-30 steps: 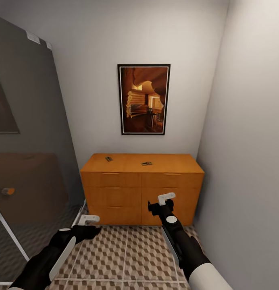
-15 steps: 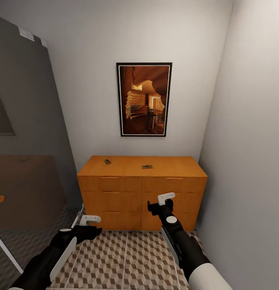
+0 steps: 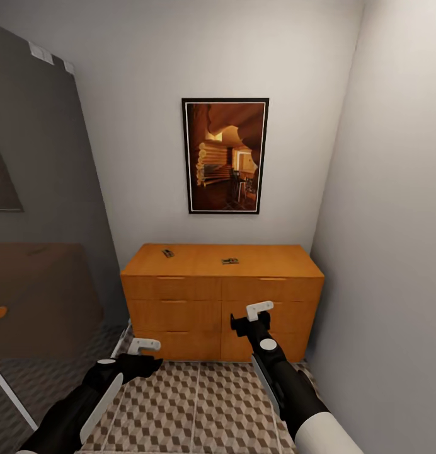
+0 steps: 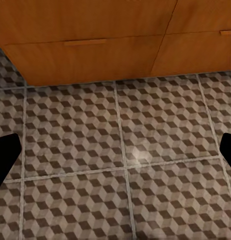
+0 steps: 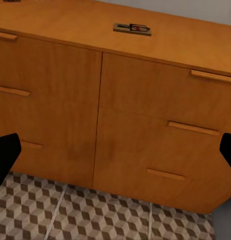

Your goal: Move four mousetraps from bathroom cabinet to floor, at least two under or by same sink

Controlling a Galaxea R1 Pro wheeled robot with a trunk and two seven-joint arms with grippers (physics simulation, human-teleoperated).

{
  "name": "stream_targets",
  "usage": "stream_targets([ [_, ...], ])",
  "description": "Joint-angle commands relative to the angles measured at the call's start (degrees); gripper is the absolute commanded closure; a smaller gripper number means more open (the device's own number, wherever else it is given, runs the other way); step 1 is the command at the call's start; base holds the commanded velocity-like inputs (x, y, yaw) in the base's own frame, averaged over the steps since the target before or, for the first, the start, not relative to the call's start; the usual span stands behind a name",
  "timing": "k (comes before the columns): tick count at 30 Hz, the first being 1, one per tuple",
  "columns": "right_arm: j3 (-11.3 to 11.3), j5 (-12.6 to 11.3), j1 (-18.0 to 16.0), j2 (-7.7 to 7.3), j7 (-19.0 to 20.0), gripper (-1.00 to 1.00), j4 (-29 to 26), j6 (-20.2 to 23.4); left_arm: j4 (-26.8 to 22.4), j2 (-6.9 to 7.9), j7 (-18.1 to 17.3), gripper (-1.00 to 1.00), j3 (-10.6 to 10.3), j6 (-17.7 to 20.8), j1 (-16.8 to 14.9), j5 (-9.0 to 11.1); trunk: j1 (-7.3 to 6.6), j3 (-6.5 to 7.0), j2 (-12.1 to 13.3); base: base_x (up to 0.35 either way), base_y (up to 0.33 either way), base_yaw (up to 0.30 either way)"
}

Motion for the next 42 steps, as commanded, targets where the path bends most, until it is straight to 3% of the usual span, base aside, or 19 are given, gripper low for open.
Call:
stream_targets([
  [1, 0.1, 0.6, 0.0, 0.0, -0.3, -1.0, 0.0, 0.5, -0.1, 0.05, 0.1, -1.0, -0.2, 0.1, 0.0, 0.2, 0.02, -0.03, 0.0, 0.0, 0.0, 0.0],
  [10, 0.8, -0.3, -0.8, 0.0, -0.2, -1.0, -1.9, 0.5, -0.8, -0.8, 0.5, -1.0, -0.1, -0.2, 1.4, 0.2, 0.02, -0.03, 0.0, 0.0, 0.0, 0.0],
  [32, 0.8, -0.2, -0.3, 0.0, -0.2, -1.0, -2.4, 0.3, 2.1, -7.9, 0.4, -1.0, 0.0, -1.1, 1.6, 0.4, 0.02, -0.03, 0.0, 0.0, 0.0, 0.0],
  [37, 0.5, -0.1, -0.3, 0.0, -0.4, -1.0, -2.5, 0.4, 2.7, -8.11, 0.4, -1.0, -0.1, -1.1, 1.6, 0.4, 0.02, -0.03, 0.0, 0.0, 0.0, 0.0],
  [42, 0.4, -0.2, -0.3, -1.15, -0.4, -1.0, -2.5, 0.6, 4.2, -8.3, 0.3, -1.0, -0.2, -1.7, 1.6, 0.3, 0.02, -0.03, 0.0, 0.0, 0.0, 0.0],
])
